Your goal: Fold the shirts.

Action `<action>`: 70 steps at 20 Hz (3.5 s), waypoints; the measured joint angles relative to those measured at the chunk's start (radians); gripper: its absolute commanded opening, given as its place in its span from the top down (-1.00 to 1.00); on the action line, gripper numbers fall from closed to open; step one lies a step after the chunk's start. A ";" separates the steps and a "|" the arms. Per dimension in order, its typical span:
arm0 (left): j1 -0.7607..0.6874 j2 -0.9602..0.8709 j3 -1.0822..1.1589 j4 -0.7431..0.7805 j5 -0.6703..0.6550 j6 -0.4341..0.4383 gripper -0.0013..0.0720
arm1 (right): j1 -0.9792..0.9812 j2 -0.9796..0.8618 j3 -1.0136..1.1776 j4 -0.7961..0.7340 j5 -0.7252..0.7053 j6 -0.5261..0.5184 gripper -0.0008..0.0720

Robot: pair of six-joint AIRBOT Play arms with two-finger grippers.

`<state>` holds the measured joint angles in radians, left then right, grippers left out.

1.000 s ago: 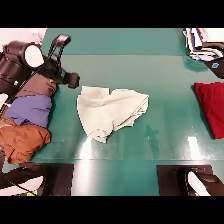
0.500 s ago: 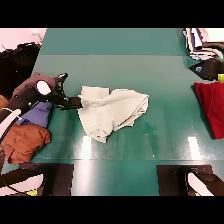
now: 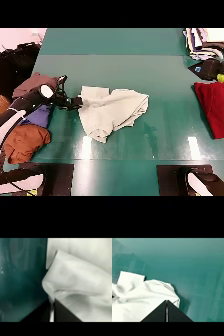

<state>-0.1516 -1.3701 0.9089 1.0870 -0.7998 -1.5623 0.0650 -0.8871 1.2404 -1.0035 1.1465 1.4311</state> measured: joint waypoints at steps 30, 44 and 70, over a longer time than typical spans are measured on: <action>0.000 0.075 0.458 0.239 -0.174 0.000 0.90 | 0.294 -0.708 -0.164 0.263 -0.133 -0.124 0.93; 0.000 0.497 0.885 0.261 -0.200 0.000 0.90 | 0.096 -0.155 0.342 -0.026 0.108 -0.087 0.93; 0.001 -0.175 0.761 0.378 -0.263 0.044 0.87 | -0.013 -0.412 0.068 -0.051 0.050 0.002 0.90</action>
<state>-0.1505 -1.5455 1.6695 1.4654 -1.0626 -1.5181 0.0525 -1.2987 1.3083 -1.0550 1.1965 1.4330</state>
